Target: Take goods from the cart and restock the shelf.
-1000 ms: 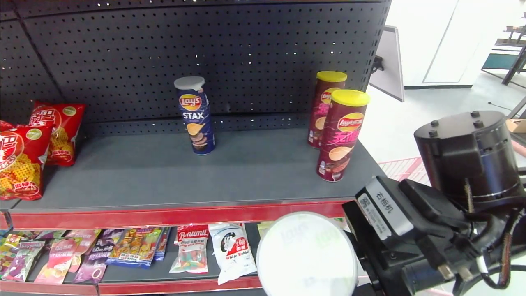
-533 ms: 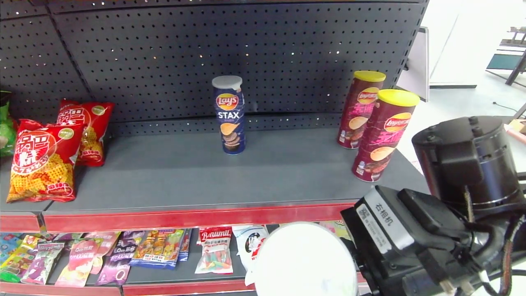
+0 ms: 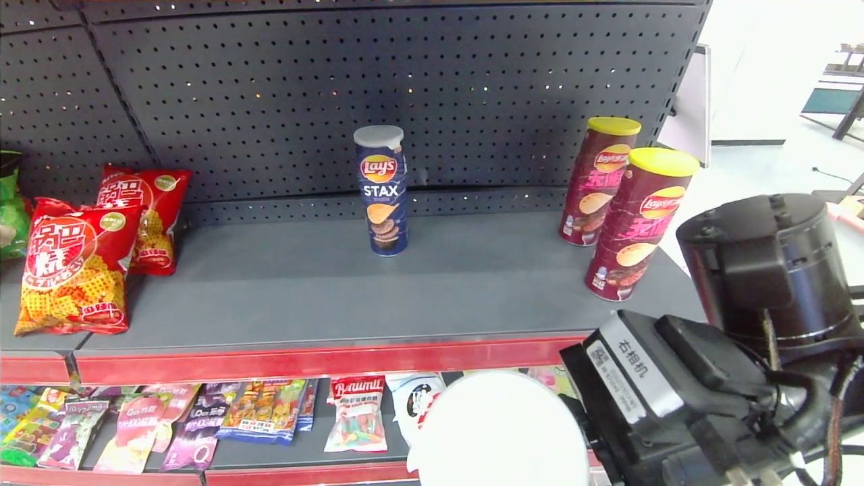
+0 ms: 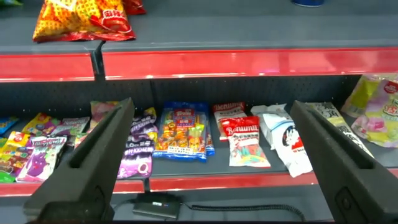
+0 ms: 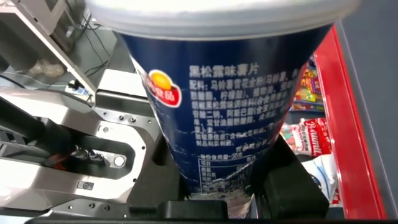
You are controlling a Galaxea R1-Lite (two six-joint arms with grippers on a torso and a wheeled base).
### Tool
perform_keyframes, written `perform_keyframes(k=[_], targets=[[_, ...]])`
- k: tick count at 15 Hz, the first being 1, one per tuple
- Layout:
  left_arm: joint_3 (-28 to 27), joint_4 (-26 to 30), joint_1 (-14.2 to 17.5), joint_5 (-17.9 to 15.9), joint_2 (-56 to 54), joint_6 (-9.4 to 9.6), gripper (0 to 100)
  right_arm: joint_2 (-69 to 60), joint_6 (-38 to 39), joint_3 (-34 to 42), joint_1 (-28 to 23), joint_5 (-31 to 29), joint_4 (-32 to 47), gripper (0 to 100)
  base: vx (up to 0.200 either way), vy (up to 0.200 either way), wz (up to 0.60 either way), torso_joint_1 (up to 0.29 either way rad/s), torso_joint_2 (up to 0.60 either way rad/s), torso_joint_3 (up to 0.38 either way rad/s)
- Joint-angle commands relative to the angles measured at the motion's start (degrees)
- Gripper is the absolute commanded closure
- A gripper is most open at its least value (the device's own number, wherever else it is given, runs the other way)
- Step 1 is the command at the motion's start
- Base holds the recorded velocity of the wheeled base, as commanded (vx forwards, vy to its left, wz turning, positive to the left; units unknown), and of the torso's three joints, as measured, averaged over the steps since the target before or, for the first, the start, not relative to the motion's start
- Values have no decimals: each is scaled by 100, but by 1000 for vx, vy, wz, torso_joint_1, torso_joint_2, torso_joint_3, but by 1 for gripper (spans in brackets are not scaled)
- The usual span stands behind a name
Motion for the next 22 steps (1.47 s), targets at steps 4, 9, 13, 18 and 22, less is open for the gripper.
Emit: perform_keyframes(k=[4, 9, 13, 18, 22], targets=[[1, 2, 1, 2, 6, -1, 0, 8, -9, 21, 11, 10, -3, 100, 0, 100, 0, 1, 2, 1], [1, 2, 1, 2, 6, -10, 0, -36, 34, 232, 11, 10, -197, 100, 0, 160, 0, 3, 4, 2], [1, 2, 1, 2, 6, -1, 0, -80, 43, 285, 11, 10, -197, 100, 0, 0, 0, 0, 0, 0], [1, 2, 1, 2, 6, -1, 0, -89, 43, 276, 11, 10, -206, 100, 0, 0, 0, 0, 0, 0], [1, 2, 1, 2, 6, -1, 0, -89, 43, 285, 11, 10, -206, 100, 100, 0, 0, 1, 1, 1]])
